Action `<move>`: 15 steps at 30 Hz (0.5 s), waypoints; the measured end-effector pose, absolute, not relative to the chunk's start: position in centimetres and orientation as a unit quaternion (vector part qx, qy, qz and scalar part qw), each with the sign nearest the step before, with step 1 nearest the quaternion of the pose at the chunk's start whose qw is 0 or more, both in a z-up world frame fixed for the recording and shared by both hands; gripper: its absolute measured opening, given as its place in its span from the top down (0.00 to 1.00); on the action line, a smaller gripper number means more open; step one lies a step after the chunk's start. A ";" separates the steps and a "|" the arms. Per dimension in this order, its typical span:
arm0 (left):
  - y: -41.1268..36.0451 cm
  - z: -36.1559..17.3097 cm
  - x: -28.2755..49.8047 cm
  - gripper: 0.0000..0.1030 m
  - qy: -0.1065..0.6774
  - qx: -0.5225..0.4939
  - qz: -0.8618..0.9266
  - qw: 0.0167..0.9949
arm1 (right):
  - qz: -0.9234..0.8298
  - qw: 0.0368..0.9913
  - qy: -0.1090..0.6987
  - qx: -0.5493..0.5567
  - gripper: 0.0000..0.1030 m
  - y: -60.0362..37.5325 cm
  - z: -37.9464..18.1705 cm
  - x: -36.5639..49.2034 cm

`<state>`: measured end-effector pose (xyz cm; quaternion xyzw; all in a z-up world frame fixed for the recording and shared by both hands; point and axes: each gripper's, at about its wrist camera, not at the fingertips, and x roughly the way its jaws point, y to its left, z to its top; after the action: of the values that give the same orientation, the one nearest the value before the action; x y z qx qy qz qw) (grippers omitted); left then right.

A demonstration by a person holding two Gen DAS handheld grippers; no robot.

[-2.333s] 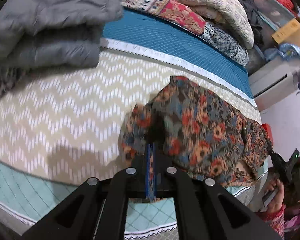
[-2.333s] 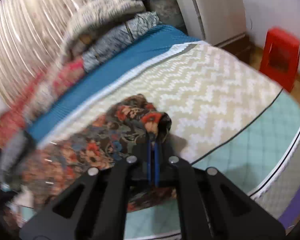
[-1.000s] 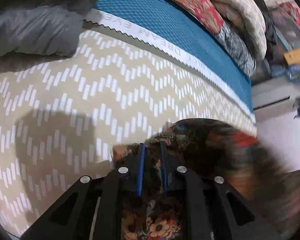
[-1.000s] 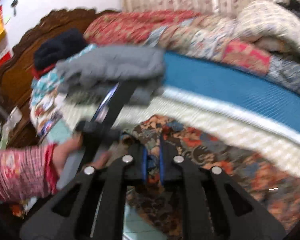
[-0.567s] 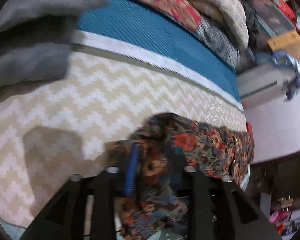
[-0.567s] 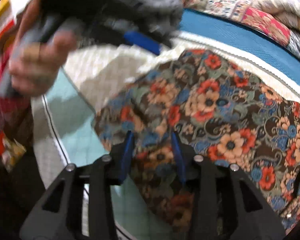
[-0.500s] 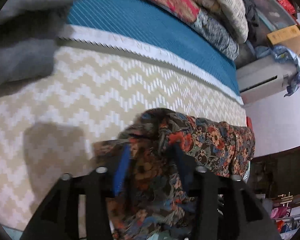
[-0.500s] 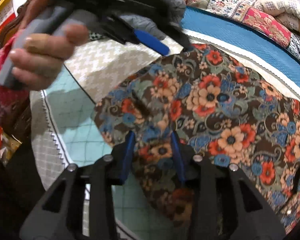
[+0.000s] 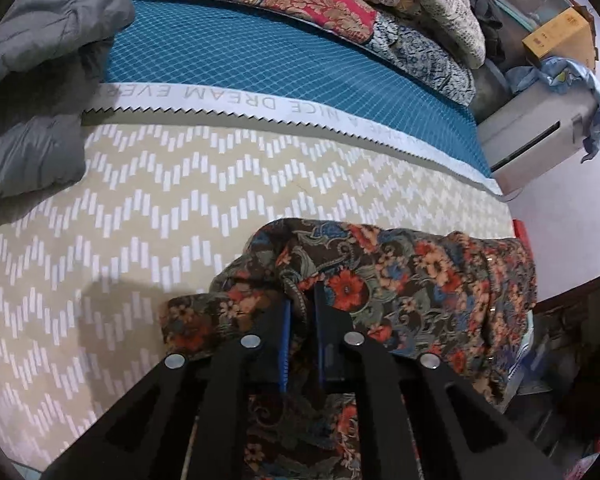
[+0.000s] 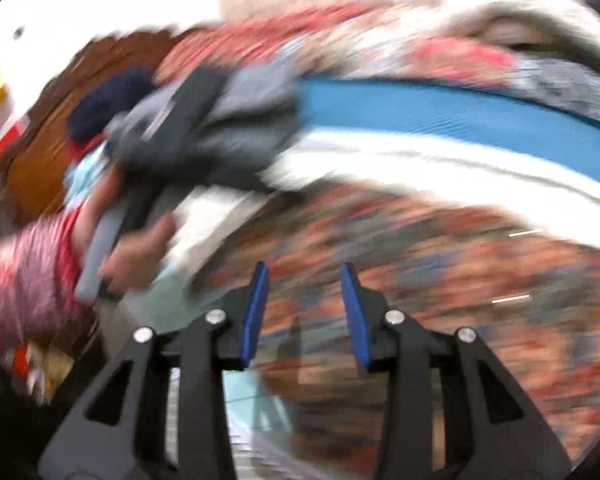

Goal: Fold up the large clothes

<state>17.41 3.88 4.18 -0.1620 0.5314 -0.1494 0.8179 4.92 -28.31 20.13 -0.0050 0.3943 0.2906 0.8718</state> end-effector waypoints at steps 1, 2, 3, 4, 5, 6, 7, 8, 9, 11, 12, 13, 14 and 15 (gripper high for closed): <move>4.0 4.1 17.4 0.76 0.532 -0.164 -0.145 0.818 | 0.244 0.883 0.401 -0.004 0.65 -30.7 20.0 6.1; 4.2 3.9 17.4 0.76 0.532 -0.166 -0.139 0.818 | 0.174 0.890 0.422 -0.008 0.65 -34.1 19.0 7.8; 4.4 3.8 17.5 0.76 0.532 -0.168 -0.134 0.819 | 0.116 0.888 0.445 -0.020 0.68 -36.8 17.6 8.8; 4.7 3.6 17.6 0.76 0.533 -0.173 -0.128 0.818 | 0.068 0.880 0.470 -0.023 0.73 -39.8 15.9 9.4; 4.8 3.4 17.6 0.76 0.536 -0.180 -0.129 0.815 | 0.053 0.869 0.490 0.046 0.82 -44.1 14.2 9.3; 4.9 3.3 17.6 0.76 0.539 -0.183 -0.128 0.812 | 0.062 0.866 0.482 0.122 0.98 -46.8 14.0 8.6; 4.8 3.5 17.5 0.76 0.541 -0.178 -0.127 0.812 | 0.060 0.860 0.474 0.177 0.99 -48.8 14.1 7.9; 4.6 3.7 17.4 0.76 0.540 -0.171 -0.125 0.814 | 0.052 0.861 0.461 0.211 0.97 -50.5 14.8 6.8; 4.6 4.0 17.3 0.76 0.540 -0.164 -0.120 0.817 | 0.050 0.867 0.443 0.221 0.90 -51.4 15.4 6.1; 4.8 5.3 16.6 0.76 0.534 -0.155 -0.108 0.824 | 0.032 0.880 0.418 0.223 0.82 -53.1 16.8 4.8; 5.3 6.4 16.0 0.76 0.517 -0.159 -0.104 0.835 | 0.026 0.885 0.411 0.217 0.78 -53.4 17.6 4.3; 5.8 7.5 15.3 0.76 0.496 -0.166 -0.095 0.847 | 0.027 0.891 0.403 0.208 0.78 -53.6 18.3 4.0; 6.7 8.8 14.4 0.76 0.470 -0.185 -0.084 0.859 | 0.030 0.898 0.394 0.193 0.75 -53.5 19.2 3.9; 7.1 9.6 13.7 0.76 0.453 -0.204 -0.082 0.864 | 0.032 0.904 0.388 0.179 0.70 -53.2 19.8 3.6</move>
<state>13.73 7.15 9.65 -0.2042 0.4530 -0.0823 0.8639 3.59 -53.24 19.77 0.1786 0.3878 0.0321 0.9037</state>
